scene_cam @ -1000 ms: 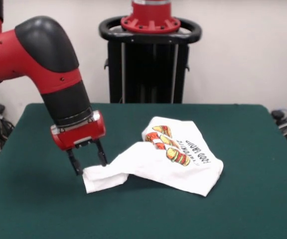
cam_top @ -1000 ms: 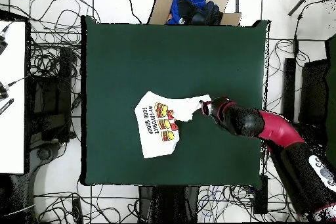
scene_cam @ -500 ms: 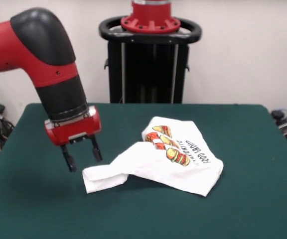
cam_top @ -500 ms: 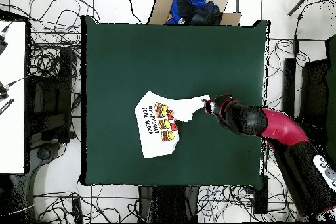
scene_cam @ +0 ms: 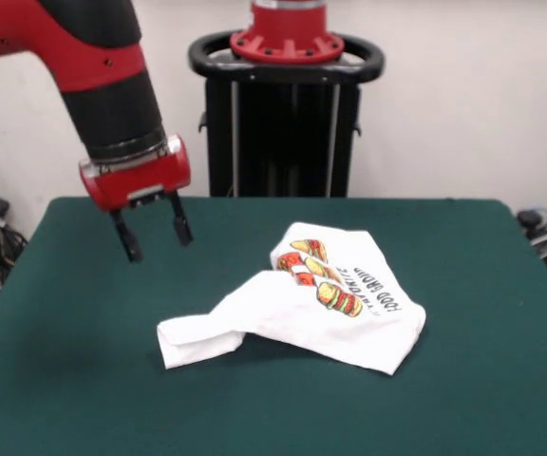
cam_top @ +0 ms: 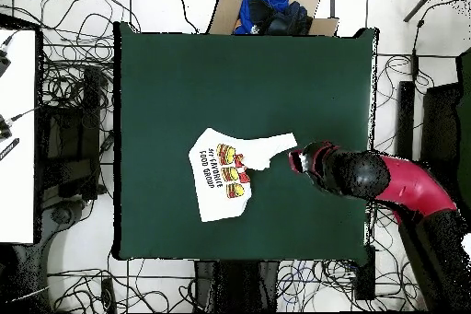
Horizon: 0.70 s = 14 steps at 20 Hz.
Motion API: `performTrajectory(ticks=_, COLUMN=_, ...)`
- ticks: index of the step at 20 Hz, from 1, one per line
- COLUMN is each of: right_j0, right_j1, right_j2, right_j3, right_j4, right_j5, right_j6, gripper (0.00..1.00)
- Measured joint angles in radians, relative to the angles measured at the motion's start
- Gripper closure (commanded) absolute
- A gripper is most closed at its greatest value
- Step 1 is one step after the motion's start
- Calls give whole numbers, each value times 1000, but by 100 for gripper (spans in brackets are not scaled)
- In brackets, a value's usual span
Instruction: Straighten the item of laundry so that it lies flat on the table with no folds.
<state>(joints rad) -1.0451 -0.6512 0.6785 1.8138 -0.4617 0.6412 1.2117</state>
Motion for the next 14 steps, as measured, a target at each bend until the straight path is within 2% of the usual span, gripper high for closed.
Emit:
performTrajectory(ticks=5, right_j0=24, right_j1=-31, right_j2=0, right_j3=45, right_j4=12, right_j5=0, right_j6=0, gripper=0)
performTrajectory(ticks=14, right_j0=105, right_j1=-34, right_j2=-2, right_j3=133, right_j4=20, right_j5=-4, right_j6=0, gripper=0)
